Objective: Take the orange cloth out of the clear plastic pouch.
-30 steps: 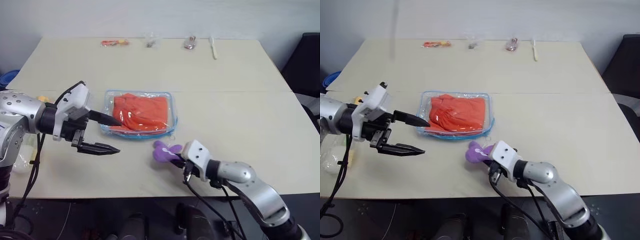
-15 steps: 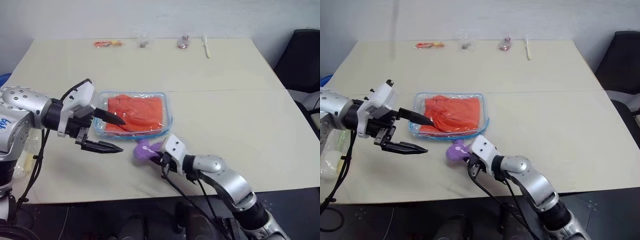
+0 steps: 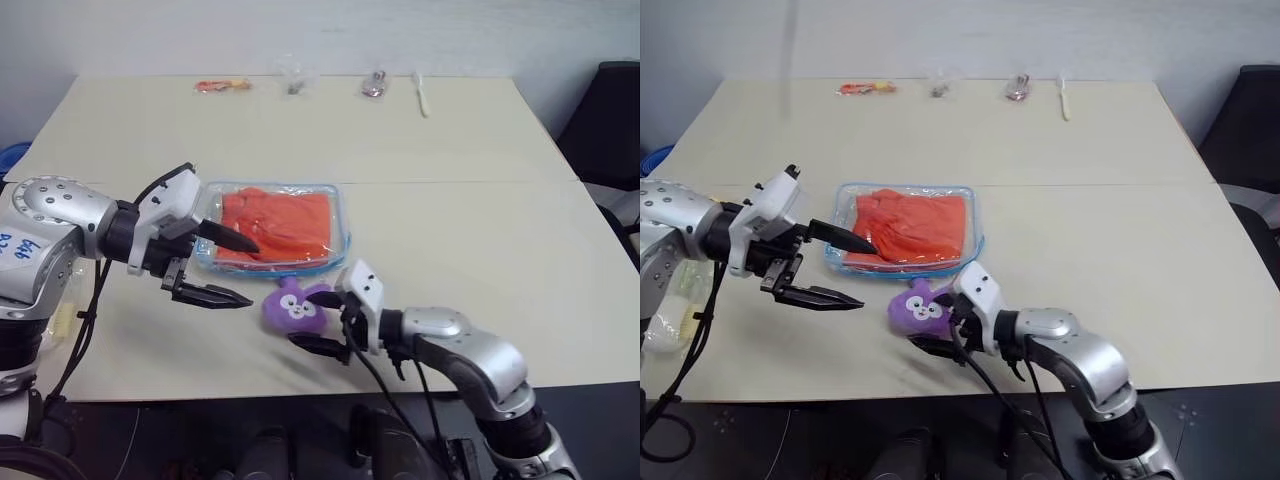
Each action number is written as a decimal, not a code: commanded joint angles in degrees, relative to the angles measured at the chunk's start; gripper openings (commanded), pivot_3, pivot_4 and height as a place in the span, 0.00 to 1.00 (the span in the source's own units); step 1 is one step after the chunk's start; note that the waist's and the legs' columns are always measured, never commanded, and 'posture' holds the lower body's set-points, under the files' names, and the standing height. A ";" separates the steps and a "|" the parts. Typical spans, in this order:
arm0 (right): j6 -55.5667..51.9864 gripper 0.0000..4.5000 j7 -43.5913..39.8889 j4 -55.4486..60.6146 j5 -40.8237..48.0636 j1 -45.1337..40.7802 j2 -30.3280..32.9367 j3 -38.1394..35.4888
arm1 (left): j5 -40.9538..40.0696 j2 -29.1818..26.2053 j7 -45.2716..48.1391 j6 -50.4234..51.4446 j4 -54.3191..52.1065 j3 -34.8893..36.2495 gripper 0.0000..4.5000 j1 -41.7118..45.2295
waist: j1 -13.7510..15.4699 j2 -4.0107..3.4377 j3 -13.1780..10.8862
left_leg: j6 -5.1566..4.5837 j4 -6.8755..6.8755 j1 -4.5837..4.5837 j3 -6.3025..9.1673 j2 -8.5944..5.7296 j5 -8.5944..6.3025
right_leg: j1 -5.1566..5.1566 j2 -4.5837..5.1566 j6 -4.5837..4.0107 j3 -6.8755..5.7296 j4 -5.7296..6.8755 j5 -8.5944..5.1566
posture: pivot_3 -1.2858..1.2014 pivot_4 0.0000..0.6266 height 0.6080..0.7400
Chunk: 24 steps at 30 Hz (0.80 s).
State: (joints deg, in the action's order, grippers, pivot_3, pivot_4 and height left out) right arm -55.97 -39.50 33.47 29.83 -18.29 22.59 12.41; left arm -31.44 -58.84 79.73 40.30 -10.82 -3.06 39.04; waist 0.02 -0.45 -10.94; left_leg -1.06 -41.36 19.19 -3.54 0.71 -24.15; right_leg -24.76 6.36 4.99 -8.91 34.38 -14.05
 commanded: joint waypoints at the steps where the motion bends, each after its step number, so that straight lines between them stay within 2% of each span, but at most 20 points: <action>1: -0.53 0.91 -1.60 5.45 4.01 -0.15 3.99 -4.98 | 0.36 0.34 0.85 -2.07 -1.80 -0.38 0.97 0.38 | -0.08 0.00 0.00 | 0.00 0.01 0.00 0.00 0.00 0.00 | -0.01 0.00 0.00 0.00 0.00 0.00 | 0.52 0.24 1.00; 5: 5.82 0.91 -4.18 4.79 0.94 -2.12 11.28 -7.59 | 2.30 1.12 1.25 -6.12 -3.50 -2.10 0.97 -1.15 | -0.09 -0.01 0.00 | 0.00 0.02 -0.01 -0.03 0.02 0.00 | -0.03 -0.01 0.00 0.02 0.02 0.00 | 0.52 0.24 1.00; 7: 10.87 0.91 -5.97 2.26 -2.56 -3.49 15.04 -6.95 | 3.90 1.72 0.70 -8.69 -4.58 -3.00 0.97 -2.24 | -0.06 0.00 0.00 | 0.00 0.02 -0.01 -0.04 0.01 0.00 | -0.02 0.00 0.00 0.02 0.01 0.00 | 0.52 0.24 1.00; 10: 23.92 0.91 -9.62 -6.26 -11.59 -7.44 19.32 -2.93 | 5.08 2.05 -0.65 -10.69 -6.88 -2.90 0.97 -4.97 | -0.10 0.00 -0.01 | 0.00 0.03 -0.01 -0.07 0.00 0.00 | -0.04 0.00 0.00 0.04 0.02 0.00 | 0.52 0.24 1.00; 16: 43.67 0.91 -12.60 -24.92 -23.34 -15.28 15.88 5.09 | 3.83 2.48 -4.25 -9.52 -7.35 0.07 0.97 -7.37 | -0.27 0.00 -0.01 | 0.00 0.03 0.01 -0.08 0.06 0.00 | -0.10 -0.01 0.00 0.02 0.04 0.00 | 0.52 0.24 1.00; 24: 58.21 0.91 -12.38 -43.34 -30.20 -22.77 8.14 7.41 | 3.89 1.39 -5.37 -10.39 -9.95 2.33 0.97 -12.58 | -0.16 -0.02 -0.02 | 0.00 -0.01 0.08 -0.04 0.04 0.01 | -0.14 0.09 0.00 -0.02 0.07 0.00 | 0.52 0.24 1.00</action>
State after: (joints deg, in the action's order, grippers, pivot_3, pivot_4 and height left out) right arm -0.97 -52.12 -8.76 0.42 -39.85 30.98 20.11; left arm -26.77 -56.92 74.96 30.34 -18.49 -2.96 26.28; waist -0.13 -0.47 -10.96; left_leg -1.06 -41.38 19.27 -3.57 0.75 -24.14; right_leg -24.90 6.45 4.99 -8.93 34.46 -14.05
